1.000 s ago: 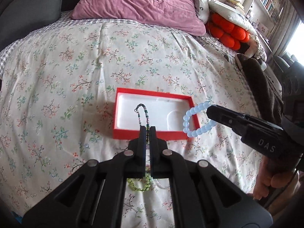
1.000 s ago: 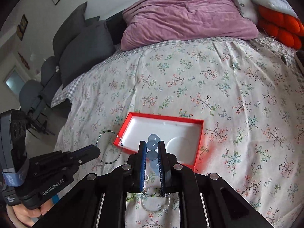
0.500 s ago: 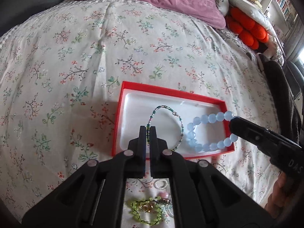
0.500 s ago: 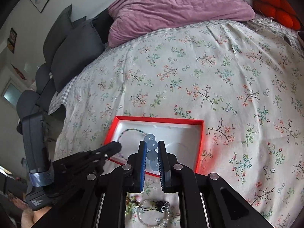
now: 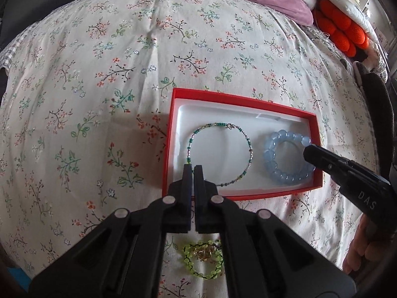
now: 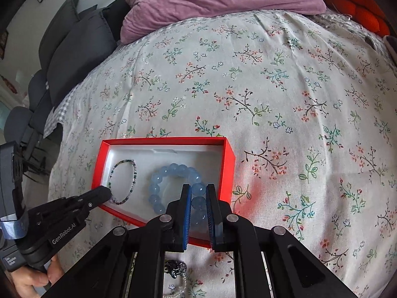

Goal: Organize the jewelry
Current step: 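Carry both bracelets into the red box and open both tools, then grasp the yellow-green beaded bracelet with the left tool while the right tool grasps the black hair clip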

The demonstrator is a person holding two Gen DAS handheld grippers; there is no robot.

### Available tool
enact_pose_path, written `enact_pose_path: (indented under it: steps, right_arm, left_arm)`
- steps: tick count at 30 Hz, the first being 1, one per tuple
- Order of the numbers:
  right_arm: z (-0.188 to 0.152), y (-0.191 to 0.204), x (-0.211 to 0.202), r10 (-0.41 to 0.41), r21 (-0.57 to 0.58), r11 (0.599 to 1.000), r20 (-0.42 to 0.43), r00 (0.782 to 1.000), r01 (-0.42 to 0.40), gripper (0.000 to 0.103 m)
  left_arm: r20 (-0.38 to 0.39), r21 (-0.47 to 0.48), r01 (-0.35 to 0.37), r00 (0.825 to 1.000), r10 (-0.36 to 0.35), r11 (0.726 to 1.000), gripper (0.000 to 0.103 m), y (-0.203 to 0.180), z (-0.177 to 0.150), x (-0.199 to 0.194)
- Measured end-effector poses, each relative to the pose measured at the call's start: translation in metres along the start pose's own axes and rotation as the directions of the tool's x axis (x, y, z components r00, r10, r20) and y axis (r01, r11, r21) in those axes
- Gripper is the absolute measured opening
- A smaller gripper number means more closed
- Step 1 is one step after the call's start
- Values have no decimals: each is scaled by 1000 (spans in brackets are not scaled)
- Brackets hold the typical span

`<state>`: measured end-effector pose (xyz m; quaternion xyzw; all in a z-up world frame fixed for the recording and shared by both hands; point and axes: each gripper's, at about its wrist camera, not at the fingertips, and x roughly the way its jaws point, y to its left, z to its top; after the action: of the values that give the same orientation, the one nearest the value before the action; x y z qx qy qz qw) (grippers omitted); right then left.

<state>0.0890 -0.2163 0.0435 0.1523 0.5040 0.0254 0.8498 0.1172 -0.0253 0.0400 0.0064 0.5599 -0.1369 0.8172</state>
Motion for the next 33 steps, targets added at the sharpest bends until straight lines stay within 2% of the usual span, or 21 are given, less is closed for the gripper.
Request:
enact_pose_path:
  steps: [5, 9, 11, 14, 17, 18, 20, 23, 28, 31, 33]
  right_arm:
    - [1, 0, -1, -1, -22, 1000, 19, 1000, 2, 12]
    - [1, 4, -9, 21, -57, 998, 28, 999, -19, 17]
    - [-1, 6, -16, 28, -73, 997, 33, 999, -26, 19]
    - [-5, 8, -29, 11, -104, 995, 44, 999, -6, 27]
    - [-10, 7, -43, 8, -118, 993, 56, 998, -1, 45]
    - [-13, 7, -48, 6, -120, 993, 64, 998, 2, 56]
    - [-17, 6, -57, 1, -129, 992, 73, 997, 9, 58]
    - [-22, 4, -67, -13, -134, 991, 79, 997, 24, 59]
    - [-35, -2, -80, -40, -107, 993, 90, 995, 50, 72]
    - [-44, -3, -86, -58, -104, 992, 97, 994, 68, 79]
    - [-50, -2, -89, -77, -118, 989, 106, 991, 89, 81]
  left_arm:
    - [-5, 5, -2, 1000, 2, 1000, 2, -7, -7, -3]
    - [45, 22, -10, 999, 9, 1000, 6, -13, -4, -11]
    - [53, 31, -5, 999, 3, 1000, 22, -16, -3, -15]
    - [73, 45, -23, 997, 19, 999, 38, -20, -6, -24]
    - [80, 56, -30, 996, 25, 998, 50, -22, -10, -34]
    - [82, 57, -34, 996, 30, 998, 53, -22, -12, -37]
    - [84, 55, -50, 995, 45, 997, 64, -23, -15, -43]
    - [83, 64, -71, 994, 65, 995, 74, -24, -23, -51]
    - [90, 60, -94, 992, 89, 994, 86, -16, -37, -63]
    - [116, 60, -71, 991, 64, 996, 98, -9, -46, -68]
    - [118, 61, -85, 990, 77, 995, 100, -4, -54, -66]
